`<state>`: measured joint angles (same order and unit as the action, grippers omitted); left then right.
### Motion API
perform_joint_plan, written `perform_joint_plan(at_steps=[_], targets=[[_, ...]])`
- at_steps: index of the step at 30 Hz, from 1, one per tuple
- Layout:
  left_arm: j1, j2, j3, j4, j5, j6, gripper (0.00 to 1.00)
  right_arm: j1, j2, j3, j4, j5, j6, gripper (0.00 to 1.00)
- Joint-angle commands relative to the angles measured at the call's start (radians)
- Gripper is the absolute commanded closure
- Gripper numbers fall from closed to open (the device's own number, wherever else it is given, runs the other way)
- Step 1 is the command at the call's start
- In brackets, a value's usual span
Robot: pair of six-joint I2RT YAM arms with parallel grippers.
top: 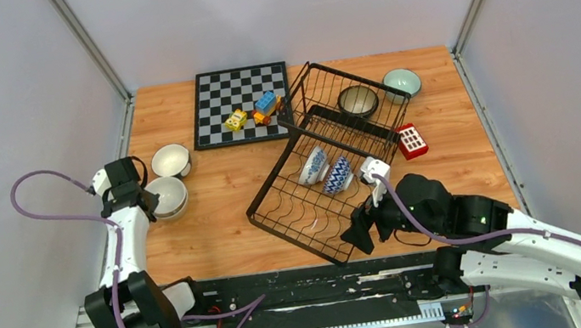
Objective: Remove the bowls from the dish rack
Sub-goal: Place the bowl with the bowl.
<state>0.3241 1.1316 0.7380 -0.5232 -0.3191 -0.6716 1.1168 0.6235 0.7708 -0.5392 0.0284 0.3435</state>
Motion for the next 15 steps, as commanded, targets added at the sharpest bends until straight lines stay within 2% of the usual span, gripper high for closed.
perform_joint_plan(at_steps=[1,6,15], targets=[[0.006,0.004,-0.015,0.029,-0.018,0.006,0.84,-0.002,-0.006,-0.015,-0.013,0.016,-0.006,0.11],[0.006,-0.001,-0.024,0.043,0.004,-0.004,0.99,-0.002,-0.004,-0.018,-0.013,0.014,-0.002,0.11],[0.005,-0.033,-0.028,0.046,0.036,-0.014,1.00,-0.002,0.014,-0.013,-0.008,0.006,-0.003,0.11]])
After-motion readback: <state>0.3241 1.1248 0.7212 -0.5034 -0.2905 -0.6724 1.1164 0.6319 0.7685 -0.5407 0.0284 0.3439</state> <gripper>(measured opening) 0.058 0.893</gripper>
